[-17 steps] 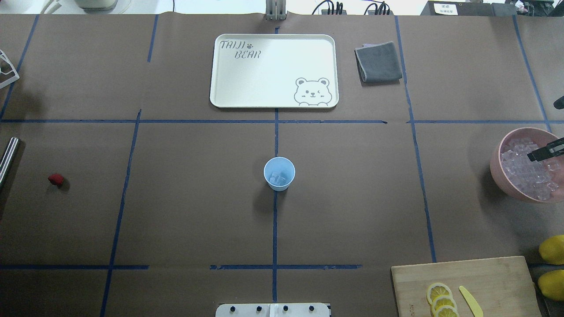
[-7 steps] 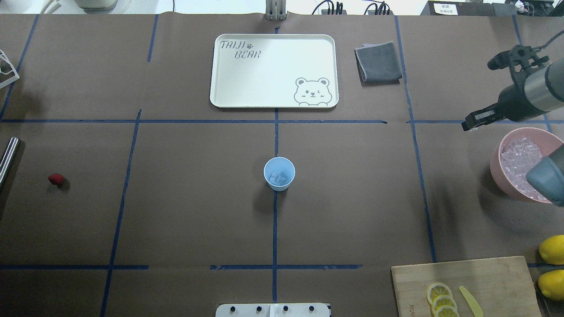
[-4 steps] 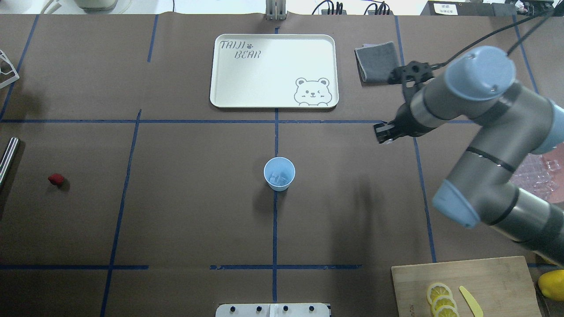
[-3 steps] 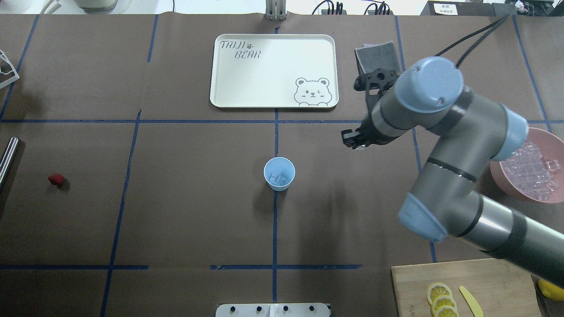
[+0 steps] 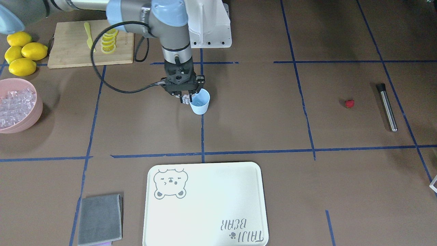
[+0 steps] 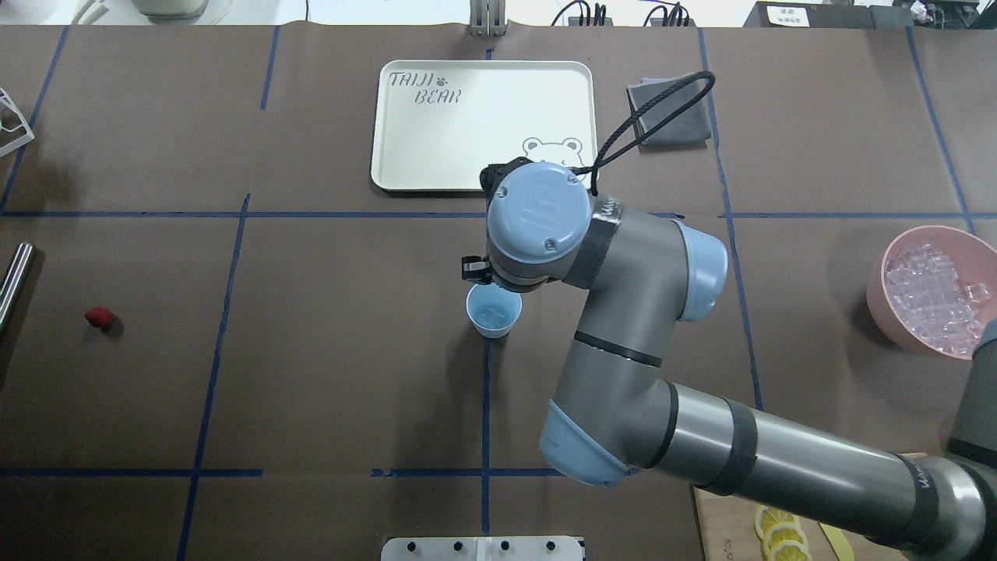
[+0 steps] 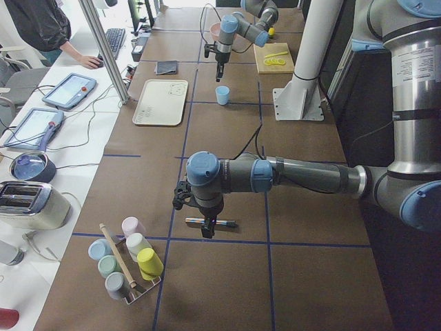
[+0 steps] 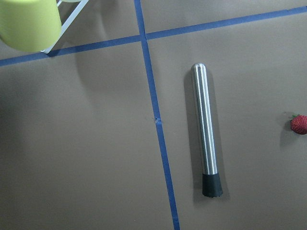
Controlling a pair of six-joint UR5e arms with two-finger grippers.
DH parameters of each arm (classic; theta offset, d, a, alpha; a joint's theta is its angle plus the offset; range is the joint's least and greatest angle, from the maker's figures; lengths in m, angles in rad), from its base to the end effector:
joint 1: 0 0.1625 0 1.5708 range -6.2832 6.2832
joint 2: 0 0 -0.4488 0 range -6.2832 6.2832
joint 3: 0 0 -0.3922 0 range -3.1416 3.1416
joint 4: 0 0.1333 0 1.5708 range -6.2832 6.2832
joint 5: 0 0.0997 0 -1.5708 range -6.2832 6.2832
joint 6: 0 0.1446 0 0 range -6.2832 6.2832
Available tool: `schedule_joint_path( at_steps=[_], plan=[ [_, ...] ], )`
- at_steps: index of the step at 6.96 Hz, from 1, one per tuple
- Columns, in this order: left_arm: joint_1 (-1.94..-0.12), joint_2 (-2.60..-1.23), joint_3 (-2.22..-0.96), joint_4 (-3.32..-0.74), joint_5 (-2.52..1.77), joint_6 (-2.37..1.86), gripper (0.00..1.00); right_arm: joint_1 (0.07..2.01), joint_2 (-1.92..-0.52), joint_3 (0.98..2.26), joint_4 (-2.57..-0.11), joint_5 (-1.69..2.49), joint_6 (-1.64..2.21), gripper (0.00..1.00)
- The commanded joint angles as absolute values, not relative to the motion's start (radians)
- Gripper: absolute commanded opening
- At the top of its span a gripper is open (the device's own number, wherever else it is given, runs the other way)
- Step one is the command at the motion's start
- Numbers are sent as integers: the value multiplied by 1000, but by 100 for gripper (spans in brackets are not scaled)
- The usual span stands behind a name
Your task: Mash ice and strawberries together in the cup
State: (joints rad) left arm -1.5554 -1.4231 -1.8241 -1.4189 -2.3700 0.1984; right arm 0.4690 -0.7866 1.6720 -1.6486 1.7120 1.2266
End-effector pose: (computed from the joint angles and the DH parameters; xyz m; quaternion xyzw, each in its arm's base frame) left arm -0.0232 -0.4193 0.6704 0.0143 0.3893 0.0893 0.9167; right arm -0.6069 -0.4341 0.2035 0.0954 -0.3856 0.0295 0.9172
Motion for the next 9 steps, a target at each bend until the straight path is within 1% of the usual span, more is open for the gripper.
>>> schedule_joint_path(
  at_steps=[1,2,3,4,7,8,9],
  plan=[
    [-1555,-1422,-1822,-1417,-2370,199,100,453,-749,1640,-1661,1698,1252,17],
    [-1555,-1422,-1822,-1419,-2370,199,100,451,-753,1644,-1663,1698,1252,17],
    [-1555,-1422,-1822,-1417,-2370,198,100,446,-756,1644,-1663,1700,1252,23],
    [-1555,-1424,-1821,-1419,-2370,199,100,427,-770,1646,-1663,1689,1250,99],
    [-1552,-1424,-1819,-1419,-2370,199,100,411,-769,1658,-1663,1658,1249,100],
    [-1552,-1424,-1825,-1417,-2370,198,100,416,-773,1681,-1663,1661,1244,100],
    [-1552,-1425,-1821,-1420,-2370,198,100,469,-779,1680,-1664,1670,1230,100]
  ],
)
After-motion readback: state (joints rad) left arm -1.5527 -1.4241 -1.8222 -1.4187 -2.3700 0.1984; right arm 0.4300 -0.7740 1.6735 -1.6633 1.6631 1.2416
